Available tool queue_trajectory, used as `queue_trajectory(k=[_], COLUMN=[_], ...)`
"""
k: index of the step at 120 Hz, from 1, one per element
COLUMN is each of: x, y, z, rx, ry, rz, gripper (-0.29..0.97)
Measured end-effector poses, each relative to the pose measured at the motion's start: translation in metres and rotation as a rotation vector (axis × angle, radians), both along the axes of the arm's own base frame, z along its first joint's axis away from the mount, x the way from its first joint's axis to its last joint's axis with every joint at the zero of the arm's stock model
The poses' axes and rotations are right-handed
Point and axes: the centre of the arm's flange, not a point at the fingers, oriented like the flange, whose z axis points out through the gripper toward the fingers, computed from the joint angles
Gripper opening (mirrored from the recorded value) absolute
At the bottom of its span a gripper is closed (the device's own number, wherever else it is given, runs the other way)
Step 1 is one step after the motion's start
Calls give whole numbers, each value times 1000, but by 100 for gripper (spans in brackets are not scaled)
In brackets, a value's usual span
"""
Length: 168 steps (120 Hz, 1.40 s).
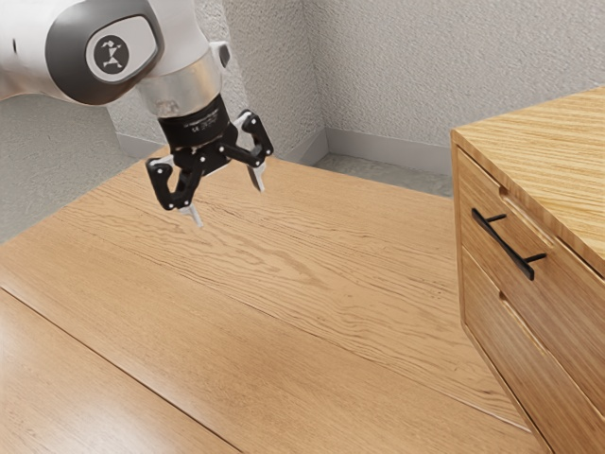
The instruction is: Pull the drawer handle with one arm to open the drawer
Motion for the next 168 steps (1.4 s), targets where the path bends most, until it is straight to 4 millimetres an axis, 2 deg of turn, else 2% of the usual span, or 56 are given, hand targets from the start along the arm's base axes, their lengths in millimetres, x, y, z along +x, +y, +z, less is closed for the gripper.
queue_trajectory(k=[27,44,51,55,60,70,87,93,103,122,142,150,157,162,168], x=[1,0,-13,-21,-22,-13,-9,-14,-28,-54,-94,-104,-98,-79,-45], y=[-3,0,0,-6,-20,-64,-170,-208,-260,-331,-394,-413,-412,-392,-345], z=[0,11,73,98,109,103,84,77,79,67,60,43,25,21,20], rx=[-11,-30,-29,-33,-41,-63,-127,-162,-243,-328,-395,-397,-380,-366,-346], ry=[-9,-35,-157,-209,-249,-299,-386,-409,-455,-487,-484,-455,-432,-438,-456], rz=[84,129,148,144,125,52,-127,-187,-265,-357,-451,-466,-442,-389,-289], gripper=[68,68,68,68,68,68,66,65,64,63,63,63,62,61,60])
